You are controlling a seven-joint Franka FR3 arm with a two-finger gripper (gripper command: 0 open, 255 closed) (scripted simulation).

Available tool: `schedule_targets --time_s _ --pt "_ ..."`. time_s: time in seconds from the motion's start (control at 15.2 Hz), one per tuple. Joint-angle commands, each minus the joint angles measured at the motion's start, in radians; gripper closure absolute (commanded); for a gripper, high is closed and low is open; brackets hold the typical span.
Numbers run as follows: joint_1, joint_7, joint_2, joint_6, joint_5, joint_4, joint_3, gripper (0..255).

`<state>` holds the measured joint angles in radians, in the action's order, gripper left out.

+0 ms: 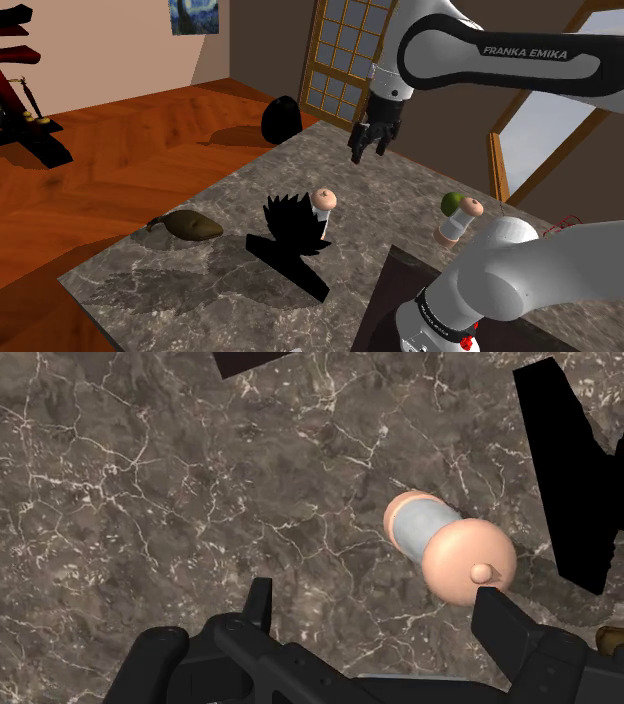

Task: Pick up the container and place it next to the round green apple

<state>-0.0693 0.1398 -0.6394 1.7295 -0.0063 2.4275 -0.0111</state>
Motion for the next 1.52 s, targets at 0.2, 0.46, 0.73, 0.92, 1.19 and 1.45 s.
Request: schedule_targets --time_s 0.2,0.46,0.73,0.92,1.19,1.45 --pt "-0.047 0.038 0.112 0.124 0.047 0.025 -0.057 0" --pt "-0.08 0.06 0.221 0.222 0.075 0.024 -0.098 0" --pt "-0.088 0.065 0.259 0.287 0.082 0.053 -0.11 0" --pt "-0.089 0.065 0.273 0.331 0.083 0.084 -0.112 0" --pt "-0.089 0.066 0.281 0.355 0.084 0.099 -0.113 0" --pt "-0.089 0.066 0.281 0.355 0.084 0.099 -0.113 0"
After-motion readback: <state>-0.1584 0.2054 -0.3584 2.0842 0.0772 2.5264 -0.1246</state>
